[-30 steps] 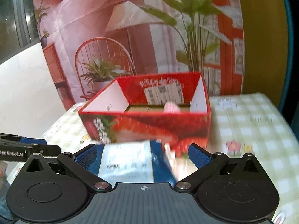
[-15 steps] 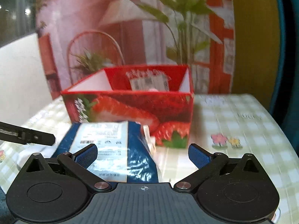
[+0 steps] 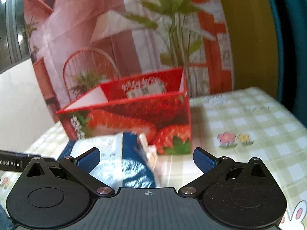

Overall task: Organize soft objects
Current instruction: 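Move both tools back to the blue-and-white snack bag, then close both tools on the blue-and-white snack bag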

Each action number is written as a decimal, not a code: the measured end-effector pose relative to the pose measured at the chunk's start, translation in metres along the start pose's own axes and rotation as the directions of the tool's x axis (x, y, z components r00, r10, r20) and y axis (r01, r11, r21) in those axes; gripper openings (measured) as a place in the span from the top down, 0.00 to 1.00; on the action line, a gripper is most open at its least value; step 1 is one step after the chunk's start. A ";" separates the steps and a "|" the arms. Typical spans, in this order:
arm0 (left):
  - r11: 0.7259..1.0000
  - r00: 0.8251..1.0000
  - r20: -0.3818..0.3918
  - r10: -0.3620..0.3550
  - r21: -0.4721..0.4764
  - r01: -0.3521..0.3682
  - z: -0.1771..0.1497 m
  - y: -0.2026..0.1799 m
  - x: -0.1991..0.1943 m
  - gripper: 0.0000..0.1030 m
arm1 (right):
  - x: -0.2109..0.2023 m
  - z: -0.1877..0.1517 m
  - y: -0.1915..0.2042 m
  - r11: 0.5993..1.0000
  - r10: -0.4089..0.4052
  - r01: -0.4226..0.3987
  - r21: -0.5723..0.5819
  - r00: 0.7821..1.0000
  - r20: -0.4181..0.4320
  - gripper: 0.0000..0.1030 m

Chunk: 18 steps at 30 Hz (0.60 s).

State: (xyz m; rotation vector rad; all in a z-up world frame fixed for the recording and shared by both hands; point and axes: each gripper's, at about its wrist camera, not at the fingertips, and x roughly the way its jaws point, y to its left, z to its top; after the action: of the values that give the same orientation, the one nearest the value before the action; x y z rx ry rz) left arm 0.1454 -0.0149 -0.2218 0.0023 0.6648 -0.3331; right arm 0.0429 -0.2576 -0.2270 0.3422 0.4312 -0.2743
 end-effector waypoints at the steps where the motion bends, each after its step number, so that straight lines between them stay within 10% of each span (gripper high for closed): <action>1: 1.000 1.000 0.005 0.009 0.006 -0.009 0.000 -0.001 0.000 0.42 | 0.002 -0.001 0.003 1.000 -0.015 0.015 -0.019 1.000 -0.015 0.00; 18: 0.994 0.995 -0.054 -0.090 -0.061 0.086 -0.006 0.001 0.017 0.43 | 0.023 -0.012 0.021 0.987 0.078 -0.094 -0.128 0.990 -0.121 0.01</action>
State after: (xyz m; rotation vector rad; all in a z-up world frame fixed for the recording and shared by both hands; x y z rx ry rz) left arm 0.1542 -0.0187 -0.2366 -0.0740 0.7319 -0.3994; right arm 0.0656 -0.2384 -0.2424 0.2457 0.5447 -0.1405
